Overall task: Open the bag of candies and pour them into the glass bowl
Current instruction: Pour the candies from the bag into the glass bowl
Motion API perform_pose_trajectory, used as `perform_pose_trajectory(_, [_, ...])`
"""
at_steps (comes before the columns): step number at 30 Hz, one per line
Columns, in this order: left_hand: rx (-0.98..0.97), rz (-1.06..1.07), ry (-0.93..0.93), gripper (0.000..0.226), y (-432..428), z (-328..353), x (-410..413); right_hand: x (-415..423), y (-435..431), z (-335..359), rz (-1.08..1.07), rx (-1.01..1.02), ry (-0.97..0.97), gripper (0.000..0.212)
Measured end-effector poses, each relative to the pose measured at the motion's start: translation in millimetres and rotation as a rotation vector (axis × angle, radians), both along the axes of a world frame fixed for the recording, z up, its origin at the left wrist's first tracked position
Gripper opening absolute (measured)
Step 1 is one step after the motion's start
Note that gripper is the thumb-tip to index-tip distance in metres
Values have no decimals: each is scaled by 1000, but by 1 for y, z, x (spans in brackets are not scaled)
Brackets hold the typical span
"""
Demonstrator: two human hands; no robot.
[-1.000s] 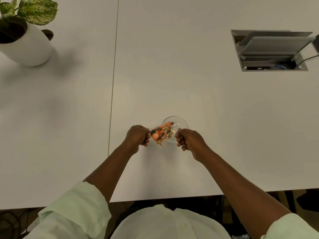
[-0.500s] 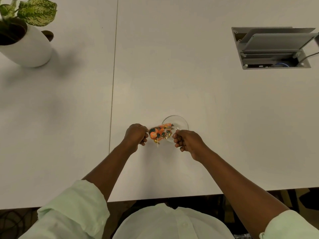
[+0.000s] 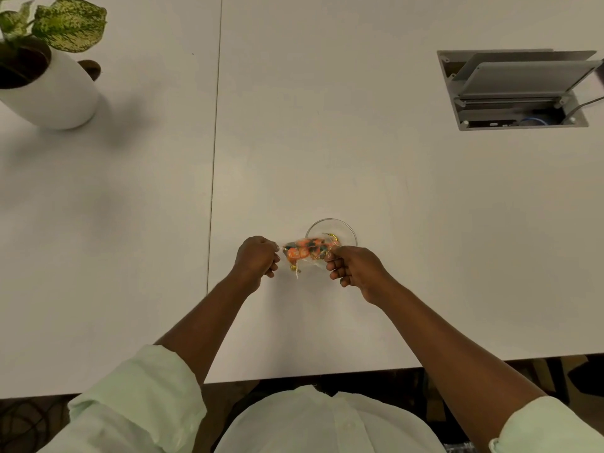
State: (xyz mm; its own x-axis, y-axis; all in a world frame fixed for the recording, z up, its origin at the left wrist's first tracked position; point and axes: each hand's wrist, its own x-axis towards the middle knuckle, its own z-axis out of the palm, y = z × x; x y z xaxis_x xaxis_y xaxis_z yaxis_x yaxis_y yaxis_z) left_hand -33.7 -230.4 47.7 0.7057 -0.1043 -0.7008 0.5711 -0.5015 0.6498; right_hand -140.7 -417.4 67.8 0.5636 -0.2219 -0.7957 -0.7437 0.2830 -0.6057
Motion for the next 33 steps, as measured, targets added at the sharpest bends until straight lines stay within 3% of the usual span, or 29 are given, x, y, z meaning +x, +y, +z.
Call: perform_pose_trajectory(33, [-7,28,23,16,2,-2,-10,-2,0,3,73,-76,-24,25])
